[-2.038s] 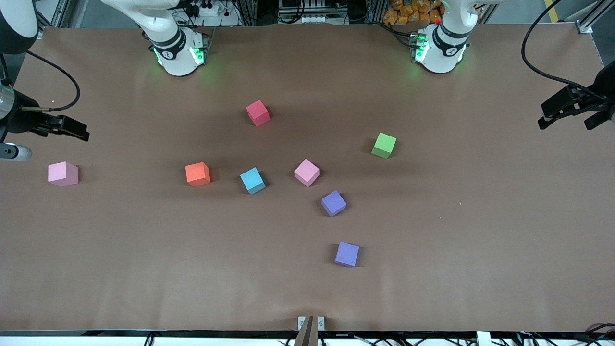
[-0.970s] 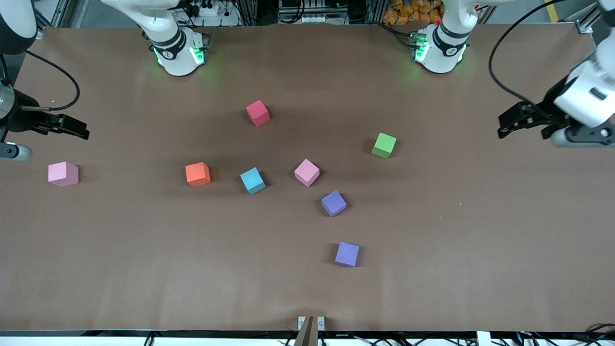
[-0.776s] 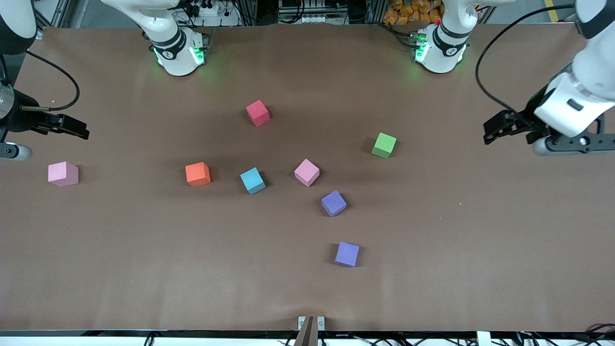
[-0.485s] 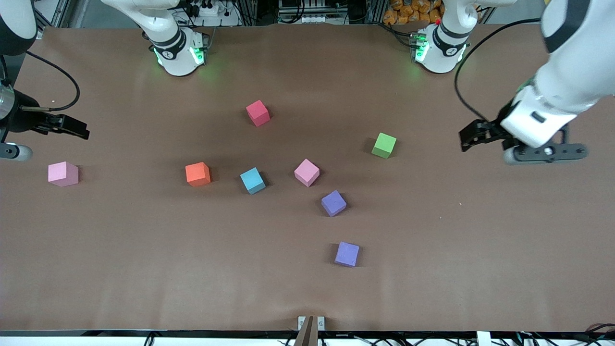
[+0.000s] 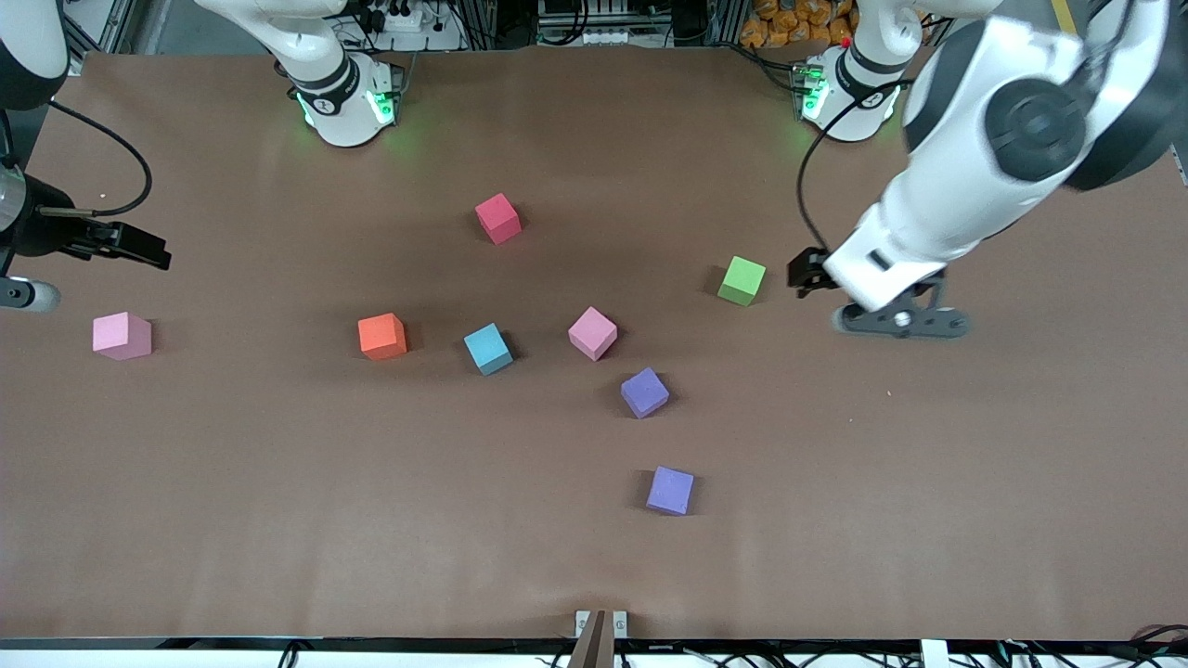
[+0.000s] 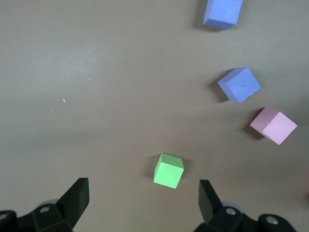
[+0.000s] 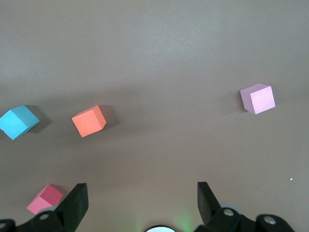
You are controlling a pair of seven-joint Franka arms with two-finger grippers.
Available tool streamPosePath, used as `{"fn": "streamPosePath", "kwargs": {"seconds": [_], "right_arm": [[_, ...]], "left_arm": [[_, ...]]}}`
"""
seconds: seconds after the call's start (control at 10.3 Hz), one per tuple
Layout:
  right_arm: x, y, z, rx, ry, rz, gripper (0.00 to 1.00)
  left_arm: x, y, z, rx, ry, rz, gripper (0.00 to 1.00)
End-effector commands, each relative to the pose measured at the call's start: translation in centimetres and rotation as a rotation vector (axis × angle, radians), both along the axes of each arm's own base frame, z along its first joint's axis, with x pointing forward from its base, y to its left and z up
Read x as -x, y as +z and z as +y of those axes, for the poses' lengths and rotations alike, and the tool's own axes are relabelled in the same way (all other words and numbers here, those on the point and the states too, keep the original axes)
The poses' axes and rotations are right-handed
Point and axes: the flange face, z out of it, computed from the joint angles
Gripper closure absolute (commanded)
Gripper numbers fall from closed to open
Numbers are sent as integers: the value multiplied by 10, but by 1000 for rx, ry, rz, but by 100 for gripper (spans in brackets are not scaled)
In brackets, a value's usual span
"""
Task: Arrange blocks into number 1
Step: 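Lower the left gripper and grasp the green cube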
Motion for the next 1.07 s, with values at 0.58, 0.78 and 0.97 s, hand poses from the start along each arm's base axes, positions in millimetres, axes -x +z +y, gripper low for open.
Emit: {"fn": "streamPosePath", "kwargs": {"seconds": [0.58, 0.78, 0.97], "right_arm": [[2, 1, -6, -7, 11, 5, 0], [1, 2, -5, -6, 12, 2, 0], [1, 3, -6, -6, 11, -1, 0]], "left_arm": [[-11, -115, -75, 4, -91, 39, 0], [-7, -155, -76, -21, -94, 102, 0], [-5, -176, -67, -34, -90, 142, 0]]}}
